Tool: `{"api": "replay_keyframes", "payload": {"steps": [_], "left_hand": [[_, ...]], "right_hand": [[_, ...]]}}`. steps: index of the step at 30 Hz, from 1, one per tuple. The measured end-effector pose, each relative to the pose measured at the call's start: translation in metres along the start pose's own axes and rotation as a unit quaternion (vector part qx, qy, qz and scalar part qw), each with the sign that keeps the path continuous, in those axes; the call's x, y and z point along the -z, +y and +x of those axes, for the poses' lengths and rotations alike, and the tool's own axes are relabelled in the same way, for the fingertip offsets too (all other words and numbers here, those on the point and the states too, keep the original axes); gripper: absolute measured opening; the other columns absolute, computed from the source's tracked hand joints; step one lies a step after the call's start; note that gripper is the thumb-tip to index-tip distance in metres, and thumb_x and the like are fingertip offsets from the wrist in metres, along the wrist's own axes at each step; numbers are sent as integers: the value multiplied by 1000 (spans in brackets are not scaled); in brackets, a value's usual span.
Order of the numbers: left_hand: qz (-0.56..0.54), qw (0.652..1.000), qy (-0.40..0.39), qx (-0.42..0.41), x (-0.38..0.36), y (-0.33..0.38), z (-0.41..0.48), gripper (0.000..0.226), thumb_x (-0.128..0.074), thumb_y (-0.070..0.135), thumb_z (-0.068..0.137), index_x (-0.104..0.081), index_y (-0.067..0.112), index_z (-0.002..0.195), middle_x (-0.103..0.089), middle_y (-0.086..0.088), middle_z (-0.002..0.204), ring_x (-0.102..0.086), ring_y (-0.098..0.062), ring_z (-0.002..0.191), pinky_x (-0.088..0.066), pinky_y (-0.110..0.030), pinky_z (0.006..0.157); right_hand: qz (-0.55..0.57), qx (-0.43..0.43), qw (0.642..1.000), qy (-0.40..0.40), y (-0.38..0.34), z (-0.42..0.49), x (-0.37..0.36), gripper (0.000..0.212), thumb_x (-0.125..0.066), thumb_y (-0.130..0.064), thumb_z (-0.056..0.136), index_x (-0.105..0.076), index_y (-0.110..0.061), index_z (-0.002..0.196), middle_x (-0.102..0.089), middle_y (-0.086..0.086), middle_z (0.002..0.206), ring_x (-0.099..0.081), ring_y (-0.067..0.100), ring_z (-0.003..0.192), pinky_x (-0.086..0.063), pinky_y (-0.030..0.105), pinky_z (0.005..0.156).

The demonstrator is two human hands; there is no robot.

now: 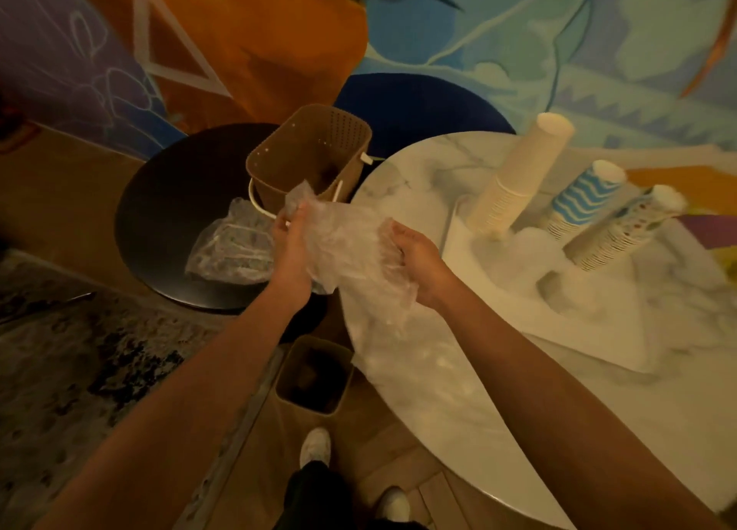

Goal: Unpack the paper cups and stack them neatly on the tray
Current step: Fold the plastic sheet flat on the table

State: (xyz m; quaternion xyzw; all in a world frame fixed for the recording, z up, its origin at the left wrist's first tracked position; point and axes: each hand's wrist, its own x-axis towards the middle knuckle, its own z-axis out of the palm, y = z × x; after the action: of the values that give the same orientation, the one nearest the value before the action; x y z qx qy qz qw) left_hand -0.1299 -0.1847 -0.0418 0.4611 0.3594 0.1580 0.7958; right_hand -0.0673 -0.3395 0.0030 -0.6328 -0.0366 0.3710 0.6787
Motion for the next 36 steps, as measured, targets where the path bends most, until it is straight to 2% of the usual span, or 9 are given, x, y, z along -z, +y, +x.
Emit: {"api": "replay_keyframes", "payload": {"steps": [3, 8, 14, 19, 23, 25, 27, 31, 36], "left_hand": [[59, 998, 0, -35, -29, -4, -13, 50, -56, 34, 92, -38, 25, 138, -55, -4, 126, -58, -21, 108, -52, -40, 89], [210, 960, -60, -173, -59, -6, -39, 17, -50, 25, 97, -42, 20, 111, -53, 8, 98, -54, -15, 98, -46, -15, 70], [351, 859, -198, -315, -89, -10, -61, 38, -66, 15, 87, -45, 21, 118, -50, 6, 120, -48, -9, 114, -42, -19, 94], [388, 808, -226, -382, -104, -3, -74, 75, -78, 24, 75, -32, 29, 134, -41, 10, 125, -45, -13, 117, -41, -28, 98], [322, 877, -212, -288, -100, 11, -65, 90, -69, 53, 74, -18, 29, 144, -32, 4, 143, -45, -12, 121, -42, -26, 97], [309, 912, -192, -188, -102, 20, -61, 75, -60, 53, 84, -25, 25, 144, -37, -1, 143, -44, -14, 124, -41, -28, 98], [341, 909, -215, -108, -104, 25, -61, 45, -51, 46, 92, -47, 23, 131, -52, 1, 127, -49, -11, 112, -42, -21, 89], [294, 915, -236, -140, -101, 23, -59, 17, -48, 30, 97, -59, 23, 87, -59, 2, 88, -54, -10, 84, -44, -23, 77], [266, 936, -65, -219, -98, 39, -50, 21, -44, 32, 99, -58, 16, 96, -56, 7, 81, -50, -1, 71, -41, -11, 59]], "right_hand": [[6, -22, 999, 37, 2, -19, 27, 17, -40, -28, 101, -54, -25, 93, -58, -12, 66, -56, -1, 47, -45, 16, 47], [-171, 5, 976, 133, -5, -40, 71, 29, -44, -27, 97, -57, -20, 72, -55, -2, 71, -48, 12, 67, -38, 27, 67], [-271, 33, 957, 102, -38, -48, 69, 57, -43, -64, 86, -71, -15, 94, -71, 0, 88, -62, 15, 83, -41, 25, 72], [-216, 105, 964, 119, -48, -45, 59, 20, -56, -28, 92, -66, -12, 86, -65, 4, 84, -61, 18, 86, -47, 29, 75], [-105, 153, 978, 93, -56, -45, 67, 24, -44, -9, 97, -66, -17, 98, -67, 0, 93, -62, 15, 92, -49, 28, 85], [-80, 158, 981, 75, -58, -47, 68, 28, -40, -9, 99, -65, -20, 98, -66, -3, 91, -62, 11, 87, -49, 24, 79], [-61, 153, 984, 70, -60, -49, 67, 29, -39, -11, 100, -65, -24, 98, -65, -8, 92, -61, 7, 87, -48, 21, 76], [-69, 179, 976, 100, -57, -46, 69, 27, -40, -16, 101, -65, -19, 109, -64, -7, 95, -60, 5, 89, -48, 21, 85], [-75, 221, 936, 263, -56, -47, 84, 21, -44, -25, 99, -65, -20, 98, -54, 3, 77, -47, 6, 66, -43, 13, 60]]}}
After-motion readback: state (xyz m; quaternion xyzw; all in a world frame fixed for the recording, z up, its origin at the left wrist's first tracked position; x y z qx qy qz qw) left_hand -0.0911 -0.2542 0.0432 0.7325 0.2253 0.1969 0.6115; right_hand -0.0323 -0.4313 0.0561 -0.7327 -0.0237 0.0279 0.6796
